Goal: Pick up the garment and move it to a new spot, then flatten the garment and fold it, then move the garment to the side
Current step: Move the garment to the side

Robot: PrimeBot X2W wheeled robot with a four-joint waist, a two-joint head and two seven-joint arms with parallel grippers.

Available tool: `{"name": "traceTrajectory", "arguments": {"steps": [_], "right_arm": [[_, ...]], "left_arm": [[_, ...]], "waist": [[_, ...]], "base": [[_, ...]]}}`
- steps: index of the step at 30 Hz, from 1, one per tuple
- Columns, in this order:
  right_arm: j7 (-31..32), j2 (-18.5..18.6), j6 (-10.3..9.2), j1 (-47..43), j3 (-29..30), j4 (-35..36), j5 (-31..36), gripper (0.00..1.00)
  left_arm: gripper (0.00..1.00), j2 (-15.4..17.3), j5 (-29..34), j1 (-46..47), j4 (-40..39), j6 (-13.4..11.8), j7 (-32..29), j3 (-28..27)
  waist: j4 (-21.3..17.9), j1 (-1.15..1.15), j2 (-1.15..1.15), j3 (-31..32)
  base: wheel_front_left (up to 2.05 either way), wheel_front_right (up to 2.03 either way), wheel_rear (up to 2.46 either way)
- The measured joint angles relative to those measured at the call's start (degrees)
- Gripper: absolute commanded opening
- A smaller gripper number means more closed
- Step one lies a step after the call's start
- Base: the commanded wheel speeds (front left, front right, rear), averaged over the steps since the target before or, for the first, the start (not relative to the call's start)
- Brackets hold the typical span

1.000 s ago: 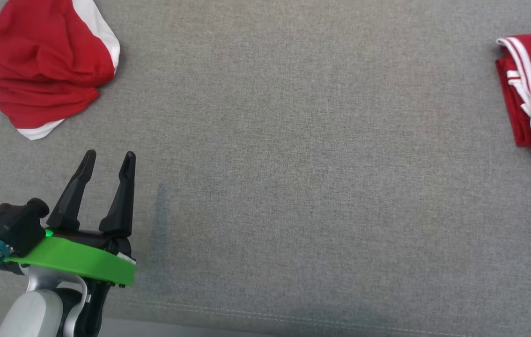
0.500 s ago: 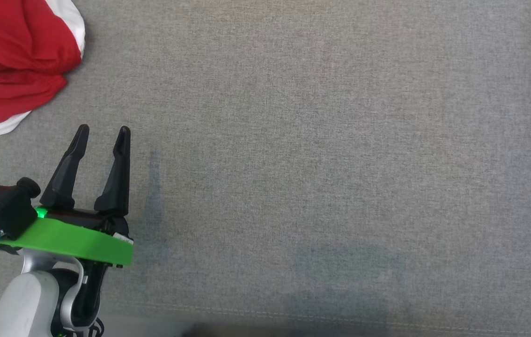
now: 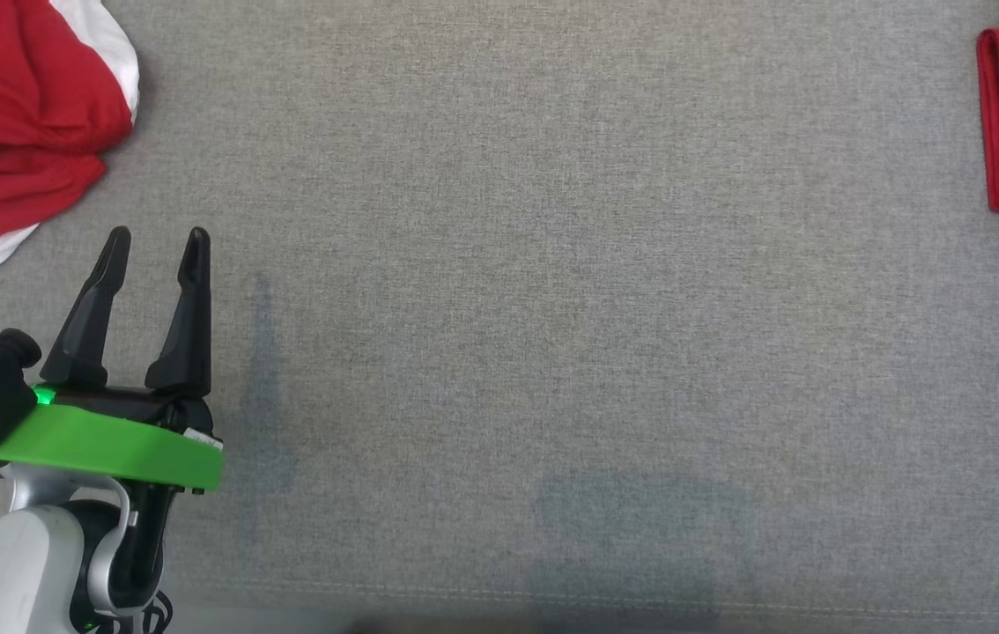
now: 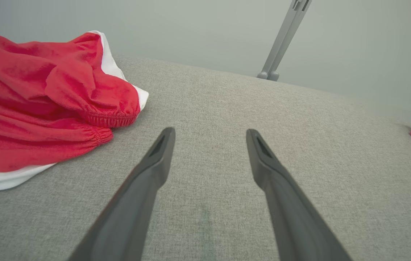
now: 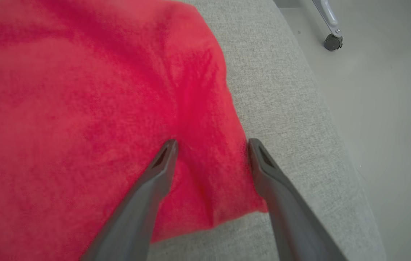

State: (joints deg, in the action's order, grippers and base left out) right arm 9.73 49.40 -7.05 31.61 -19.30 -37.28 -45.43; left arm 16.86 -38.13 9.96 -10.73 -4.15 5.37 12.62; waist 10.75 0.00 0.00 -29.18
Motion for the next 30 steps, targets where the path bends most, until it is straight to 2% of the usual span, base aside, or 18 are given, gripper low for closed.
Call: {"name": "traceTrajectory", "arguments": {"steps": [5, 13, 16, 20, 27, 30], "right_arm": [[-5.3, -1.0, -0.03, -0.1, 0.0, 0.6, 1.0, 1.0], [-16.7, -1.1, -0.03, -0.5, 1.1, 5.6, 3.7, 1.0], [-20.7, -2.3, -0.04, -1.7, 2.0, 7.8, 3.8, 1.0], [-24.0, -6.7, -0.04, -6.3, 0.6, 9.8, 4.5, 1.0], [-24.1, -15.4, -0.11, -17.6, -1.4, 11.7, 4.5, 1.0], [-24.1, -18.6, -0.11, -21.6, -2.4, 12.7, 5.3, 1.0]], "left_arm": [[1.0, 0.0, 0.0, 0.5, 0.9, 0.0, 0.9, -0.6], [1.0, -0.7, 0.0, 0.8, 5.0, 0.0, 4.0, -1.6], [1.0, -0.7, 0.1, 0.5, 6.7, 0.0, 5.5, -2.5], [1.0, -0.5, 0.6, -1.5, 9.2, 0.0, 6.4, -3.3], [1.0, -1.1, 0.7, -4.8, 12.5, 0.1, 7.3, -3.2], [1.0, -1.2, 0.7, -6.2, 14.0, 0.9, 7.4, -2.1]], "waist": [[-0.9, 0.0, 0.0, 1.2], [-2.5, 0.0, 0.0, 5.7], [-3.3, 0.0, 0.0, 7.8], [-4.6, 0.0, 0.0, 10.7], [-6.8, 0.0, 0.0, 16.2], [-7.4, 0.0, 0.0, 18.7]], "base": [[0.0, 0.0, 0.0], [0.0, 0.0, 0.0], [0.0, 0.0, 0.0], [0.0, 0.0, 0.0], [0.0, 0.0, 0.0], [0.0, 0.0, 0.0]]}}
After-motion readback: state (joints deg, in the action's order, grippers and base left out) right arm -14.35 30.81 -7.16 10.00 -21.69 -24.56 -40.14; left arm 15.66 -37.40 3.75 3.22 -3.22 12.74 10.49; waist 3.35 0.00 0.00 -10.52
